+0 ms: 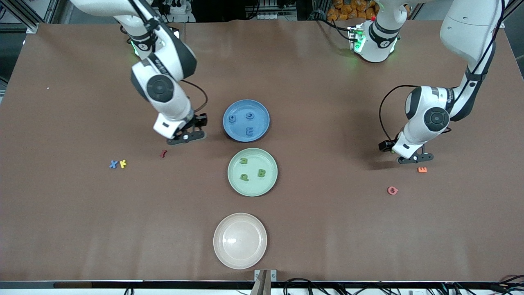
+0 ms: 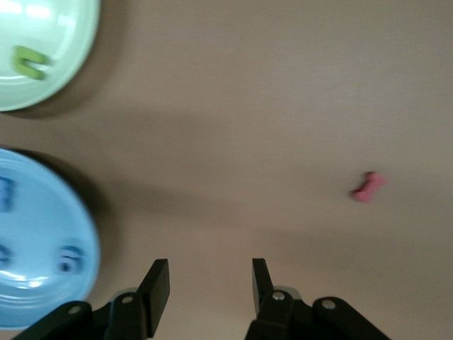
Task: Sort letters by color into matching plates
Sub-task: 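Lift the green N with the left gripper while the right gripper reaches X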
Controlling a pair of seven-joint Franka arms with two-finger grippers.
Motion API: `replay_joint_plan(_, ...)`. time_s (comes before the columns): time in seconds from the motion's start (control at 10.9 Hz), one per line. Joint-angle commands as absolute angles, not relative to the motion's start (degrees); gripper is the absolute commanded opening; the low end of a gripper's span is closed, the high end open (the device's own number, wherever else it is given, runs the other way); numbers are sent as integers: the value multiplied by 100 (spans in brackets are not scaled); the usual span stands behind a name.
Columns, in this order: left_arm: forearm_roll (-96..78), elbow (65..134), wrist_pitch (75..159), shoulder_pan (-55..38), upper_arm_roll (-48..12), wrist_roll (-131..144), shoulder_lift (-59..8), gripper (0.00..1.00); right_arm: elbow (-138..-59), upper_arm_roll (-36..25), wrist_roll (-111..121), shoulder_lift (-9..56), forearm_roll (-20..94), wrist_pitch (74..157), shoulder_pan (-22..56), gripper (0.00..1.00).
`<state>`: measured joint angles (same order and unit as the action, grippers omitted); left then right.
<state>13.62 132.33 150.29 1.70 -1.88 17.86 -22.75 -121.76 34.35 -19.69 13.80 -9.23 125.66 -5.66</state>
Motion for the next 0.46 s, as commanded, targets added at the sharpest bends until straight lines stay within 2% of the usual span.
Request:
replay_joint_plan(0.0,1319,13245,15187,456,-351,1705,-2355,0,-12682,3533,-331,765,-852,12568,-1535,56)
replay_joint_plan(0.18,1073,13228,15214,483,-448,1705,-2355,0,-12691,3437,1108,756,-966,12551,-1993,59)
replay_joint_plan(0.37,1072,13219,15214,483,-448,1705,-2364,0,-12674,3034,2324,852,-1316,12673,-2118,64)
